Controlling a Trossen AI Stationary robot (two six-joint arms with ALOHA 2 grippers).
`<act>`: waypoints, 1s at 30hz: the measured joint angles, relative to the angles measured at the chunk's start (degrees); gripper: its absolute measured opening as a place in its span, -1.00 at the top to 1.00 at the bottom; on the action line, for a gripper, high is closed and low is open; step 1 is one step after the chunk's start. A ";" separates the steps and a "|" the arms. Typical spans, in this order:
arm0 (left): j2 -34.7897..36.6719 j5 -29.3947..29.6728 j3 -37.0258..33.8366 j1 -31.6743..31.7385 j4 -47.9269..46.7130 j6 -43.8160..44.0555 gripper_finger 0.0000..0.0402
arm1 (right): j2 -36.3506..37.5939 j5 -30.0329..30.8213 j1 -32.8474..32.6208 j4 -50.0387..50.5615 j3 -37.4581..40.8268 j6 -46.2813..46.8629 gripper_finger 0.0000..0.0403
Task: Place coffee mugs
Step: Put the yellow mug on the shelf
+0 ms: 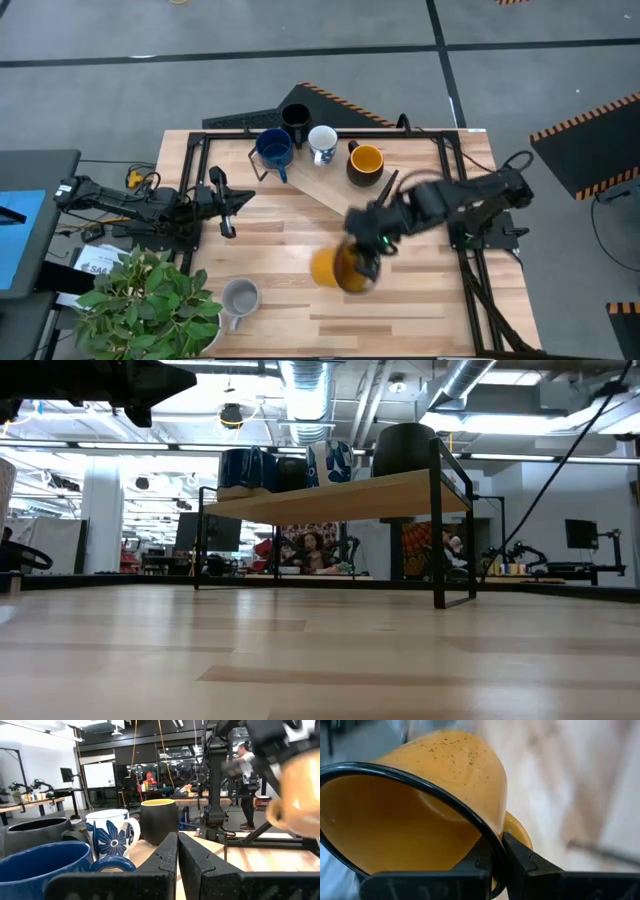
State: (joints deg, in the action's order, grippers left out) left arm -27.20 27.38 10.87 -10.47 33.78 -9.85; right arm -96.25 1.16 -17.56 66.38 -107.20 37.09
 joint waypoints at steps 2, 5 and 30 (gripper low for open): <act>-0.02 0.00 0.00 0.00 0.04 -0.19 1.00 | -2.37 3.48 3.24 2.31 -6.31 0.14 0.79; 0.00 -0.02 0.00 -0.02 0.03 -0.14 1.00 | -5.90 7.93 8.18 8.01 -14.12 -0.55 0.79; 0.00 -0.52 0.00 -0.01 0.14 -0.21 1.00 | -19.32 9.30 22.27 19.84 -23.86 -5.24 0.75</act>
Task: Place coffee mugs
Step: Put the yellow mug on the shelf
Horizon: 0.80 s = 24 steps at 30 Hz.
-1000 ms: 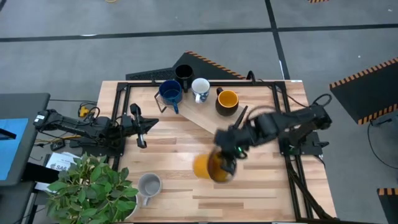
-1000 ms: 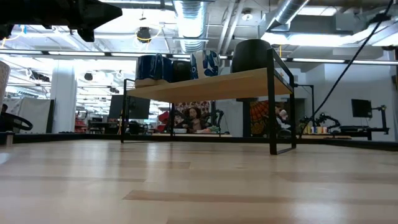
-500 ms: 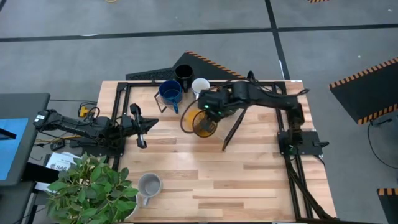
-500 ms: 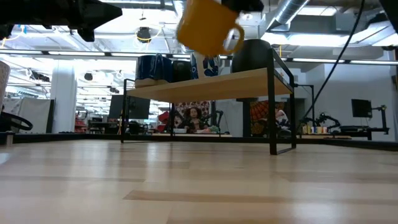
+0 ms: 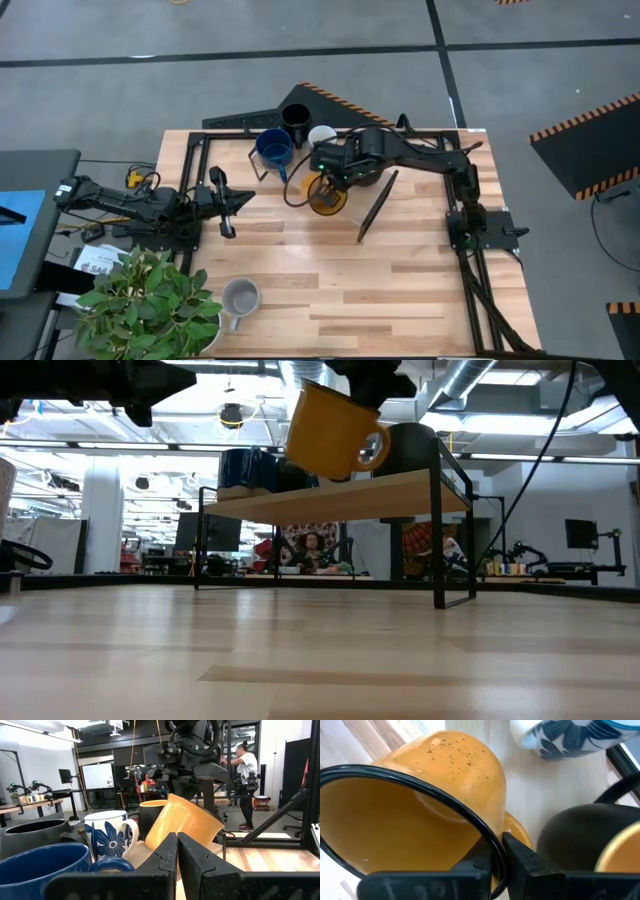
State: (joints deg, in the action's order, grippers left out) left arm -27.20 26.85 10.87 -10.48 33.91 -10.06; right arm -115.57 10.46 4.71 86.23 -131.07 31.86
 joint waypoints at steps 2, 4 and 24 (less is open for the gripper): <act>0.00 0.00 0.00 0.01 0.00 0.03 1.00 | 0.03 0.02 0.00 0.27 0.00 0.00 0.71; 0.00 0.01 0.00 0.01 0.01 0.09 1.00 | 0.04 0.00 0.09 -0.17 0.00 -0.61 0.67; 0.00 0.03 0.00 0.00 0.01 -0.05 1.00 | 0.11 -0.09 3.71 -3.25 1.22 -1.94 0.60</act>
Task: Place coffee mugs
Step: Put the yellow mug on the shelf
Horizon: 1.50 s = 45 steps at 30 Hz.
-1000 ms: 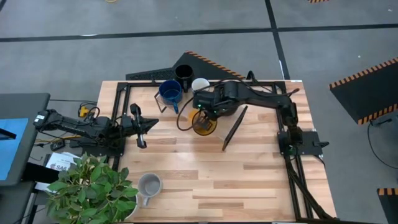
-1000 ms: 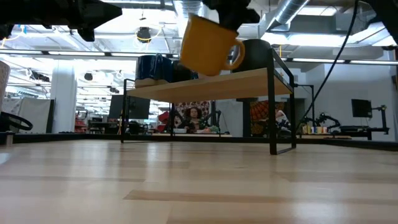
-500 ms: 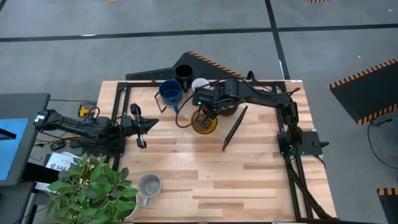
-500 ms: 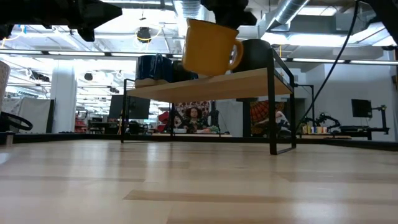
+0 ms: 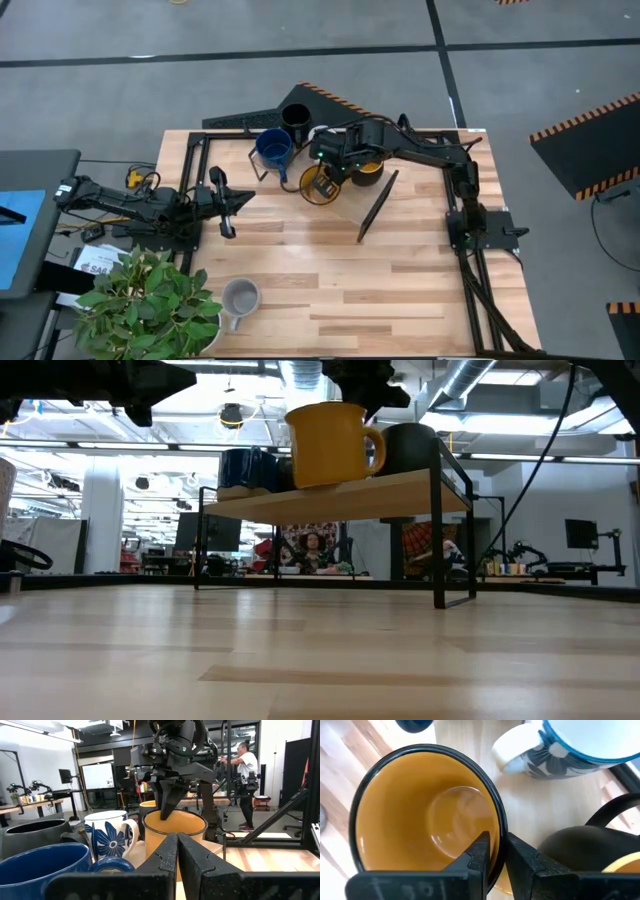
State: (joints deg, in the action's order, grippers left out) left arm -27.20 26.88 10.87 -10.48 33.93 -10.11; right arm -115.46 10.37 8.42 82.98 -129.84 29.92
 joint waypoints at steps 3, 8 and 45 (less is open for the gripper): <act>-0.01 0.04 0.00 0.01 -0.01 -0.12 1.00 | 0.00 0.19 0.24 -0.09 0.00 -1.13 0.56; 0.00 0.03 0.00 0.00 0.00 -0.15 1.00 | 0.00 0.33 0.46 -1.59 0.00 -1.65 0.37; 0.00 -0.07 0.00 0.00 -0.84 0.36 1.00 | 9.09 19.54 -22.07 6.96 2.40 0.00 0.65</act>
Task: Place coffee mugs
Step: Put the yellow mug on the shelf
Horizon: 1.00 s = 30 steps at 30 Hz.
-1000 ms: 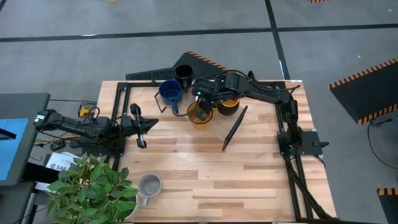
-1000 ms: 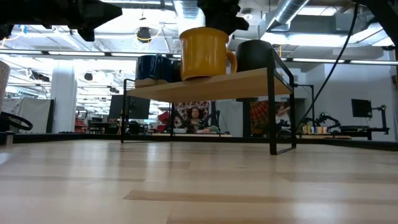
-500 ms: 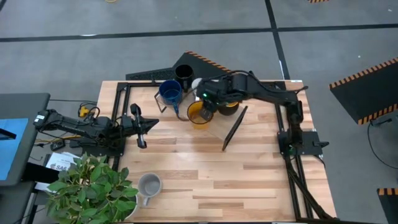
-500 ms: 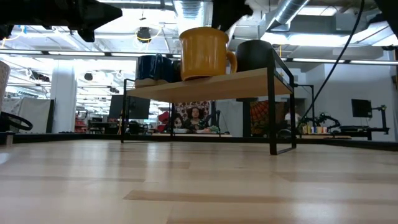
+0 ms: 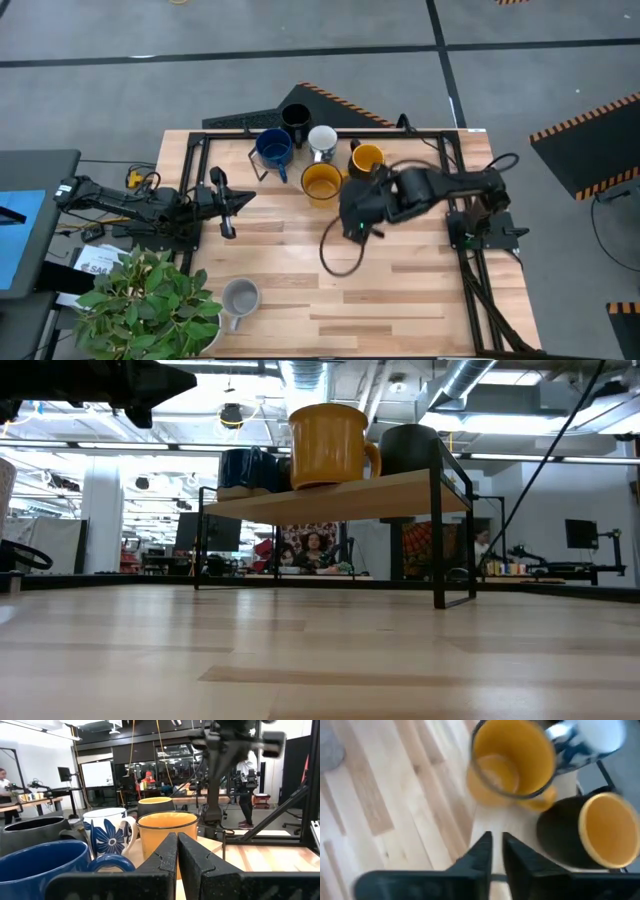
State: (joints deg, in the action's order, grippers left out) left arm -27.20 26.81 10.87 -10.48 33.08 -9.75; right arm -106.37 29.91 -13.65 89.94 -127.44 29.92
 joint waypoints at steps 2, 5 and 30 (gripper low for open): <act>-0.01 0.00 0.00 0.00 -0.02 0.45 1.00 | 0.02 0.00 -1.31 0.00 3.30 0.90 0.82; -0.02 -0.02 0.00 0.00 -0.18 0.95 1.00 | 1.01 -0.60 -1.78 0.02 9.65 3.82 0.92; -0.02 -0.18 0.00 0.00 -0.17 0.98 1.00 | 6.45 -4.55 0.57 -29.64 29.85 3.03 0.91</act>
State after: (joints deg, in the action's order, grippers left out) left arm -27.22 26.63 10.87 -10.48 32.91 -8.78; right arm -99.91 25.37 -13.08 60.30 -97.59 32.95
